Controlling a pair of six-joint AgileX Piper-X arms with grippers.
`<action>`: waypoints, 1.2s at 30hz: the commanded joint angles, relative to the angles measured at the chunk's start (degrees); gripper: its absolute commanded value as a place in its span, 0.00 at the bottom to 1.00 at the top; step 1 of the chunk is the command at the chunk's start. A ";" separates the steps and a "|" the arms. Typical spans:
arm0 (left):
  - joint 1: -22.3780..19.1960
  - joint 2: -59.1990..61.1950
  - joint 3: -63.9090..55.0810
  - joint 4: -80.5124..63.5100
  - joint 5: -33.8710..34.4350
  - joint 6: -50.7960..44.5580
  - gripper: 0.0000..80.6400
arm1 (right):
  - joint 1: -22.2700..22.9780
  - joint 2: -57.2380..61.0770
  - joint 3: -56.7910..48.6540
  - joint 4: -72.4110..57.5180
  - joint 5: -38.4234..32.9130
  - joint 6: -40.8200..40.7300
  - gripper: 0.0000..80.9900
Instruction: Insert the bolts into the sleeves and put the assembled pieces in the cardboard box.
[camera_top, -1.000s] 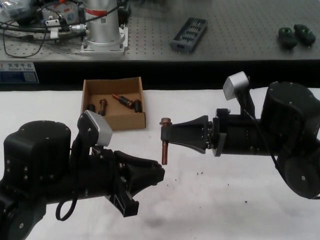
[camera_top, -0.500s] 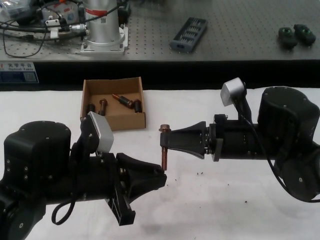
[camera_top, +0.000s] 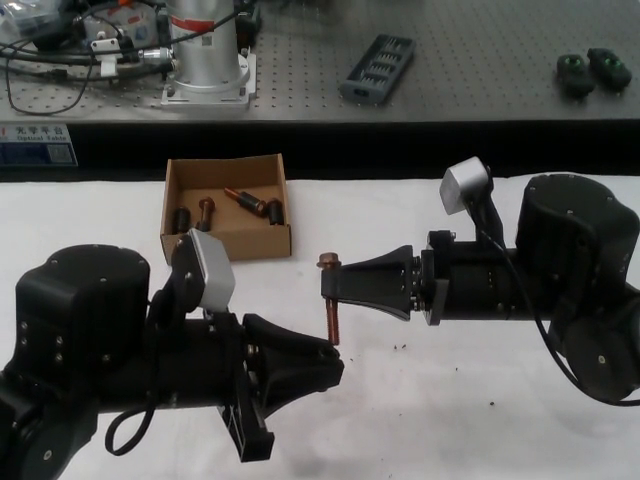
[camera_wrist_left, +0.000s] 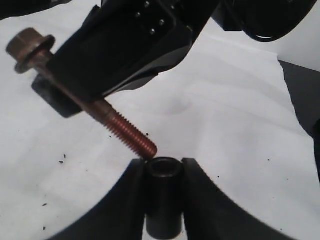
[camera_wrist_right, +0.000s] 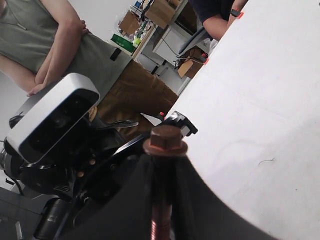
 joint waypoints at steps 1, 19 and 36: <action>-0.84 0.00 -0.75 -0.51 -0.99 -1.56 0.01 | 0.07 -0.01 -0.49 -0.37 -1.36 -0.49 0.05; -0.84 0.00 -0.75 -0.31 -7.15 -9.89 0.01 | 0.07 -0.01 -0.49 -0.37 -3.78 -0.01 0.05; -0.84 0.00 -0.75 -0.77 -2.62 -6.86 0.01 | 0.07 -0.01 -0.49 -0.37 -2.69 -1.53 0.05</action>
